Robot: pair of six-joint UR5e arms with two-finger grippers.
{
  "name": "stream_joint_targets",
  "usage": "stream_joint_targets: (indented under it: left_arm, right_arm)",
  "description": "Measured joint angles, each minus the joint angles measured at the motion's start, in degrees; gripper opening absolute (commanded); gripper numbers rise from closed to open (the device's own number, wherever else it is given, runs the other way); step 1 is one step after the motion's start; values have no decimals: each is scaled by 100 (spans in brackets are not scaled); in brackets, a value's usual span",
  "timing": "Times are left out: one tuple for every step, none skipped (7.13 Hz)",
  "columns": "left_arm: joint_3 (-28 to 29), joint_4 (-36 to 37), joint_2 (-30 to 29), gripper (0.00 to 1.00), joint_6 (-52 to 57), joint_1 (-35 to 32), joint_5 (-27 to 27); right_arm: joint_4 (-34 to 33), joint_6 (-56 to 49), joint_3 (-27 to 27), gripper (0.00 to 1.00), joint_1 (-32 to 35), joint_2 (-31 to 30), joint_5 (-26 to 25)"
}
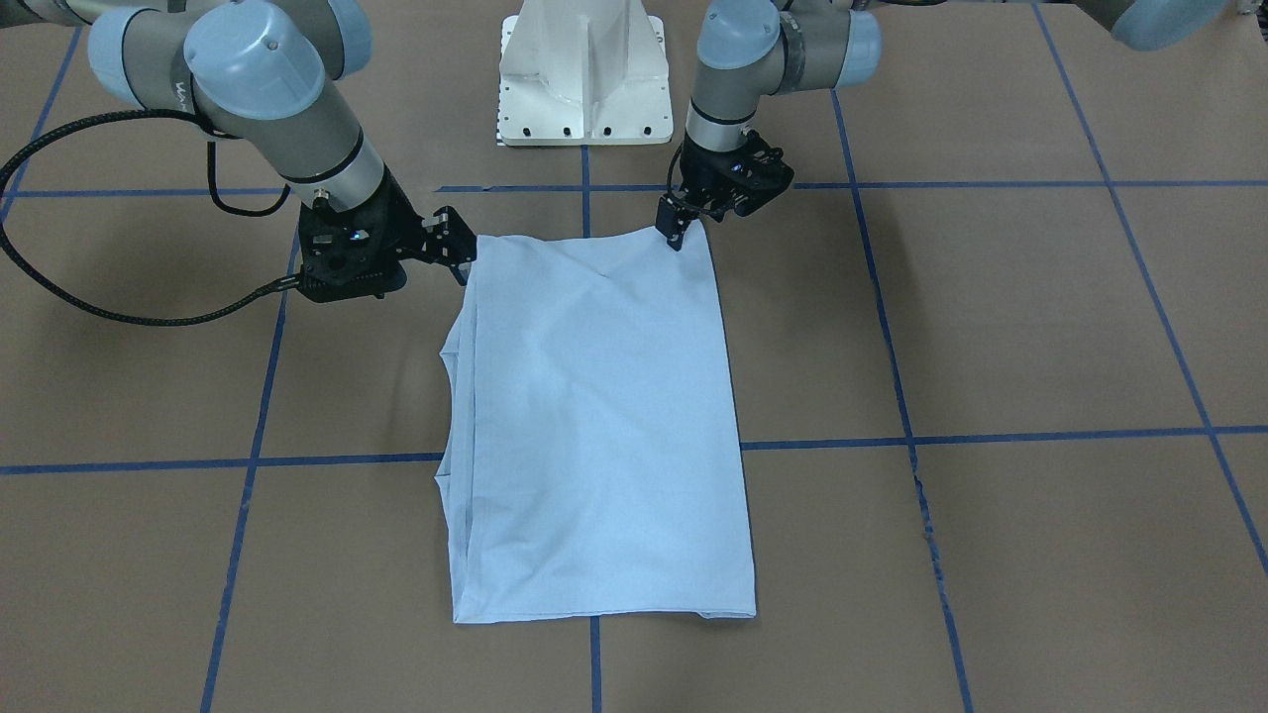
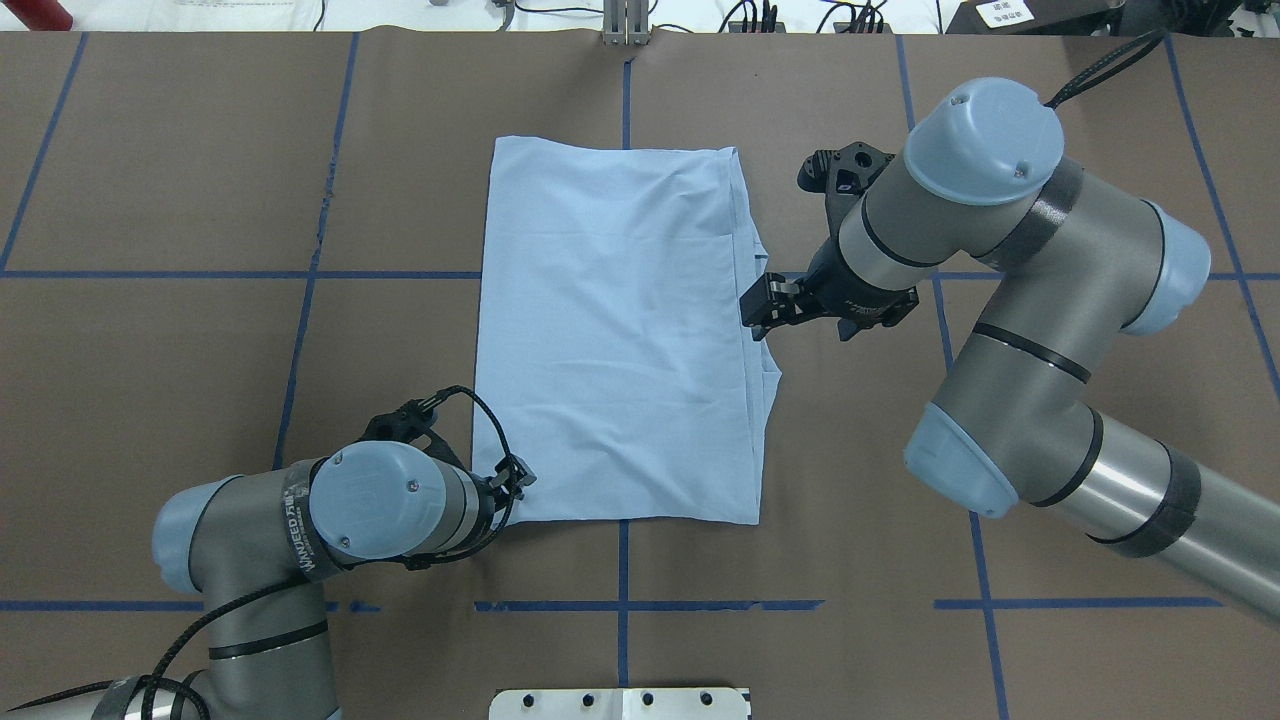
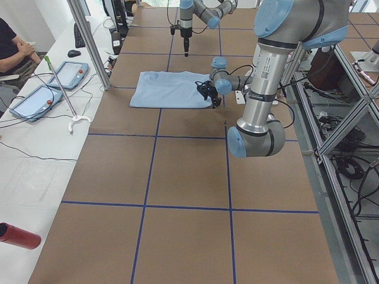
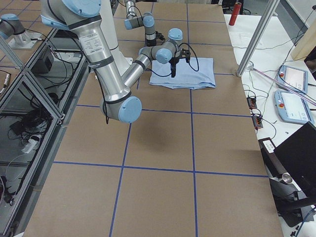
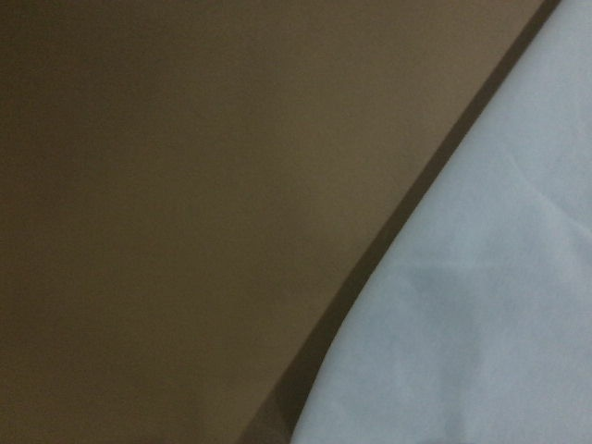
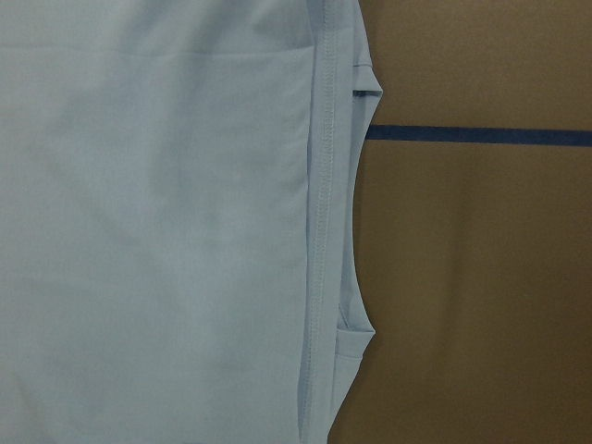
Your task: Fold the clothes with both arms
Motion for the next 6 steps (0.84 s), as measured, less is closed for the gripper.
stream_joint_targets:
  left_arm:
    - [-1,10,-7,82,3,11,4]
    - [-2,13,-17,76,5,21,5]
    - [-1,15,-24,68,4,28,6]
    - [-2,15,-33,62,-2,31,6]
    - [3,17,-41,51,-7,29,10]
    - [7,19,-44,36,-10,17,17]
  right_arm:
    - [0,-4,0,100,3,-6,0]
    - [0,-6,0,100,3,-13,0]
    - [0,-7,-3,100,3,-16,0]
    - [0,-7,-6,100,4,-18,2]
    - [0,-9,-8,100,4,-18,6]
    - [0,-13,-9,100,7,-19,8]
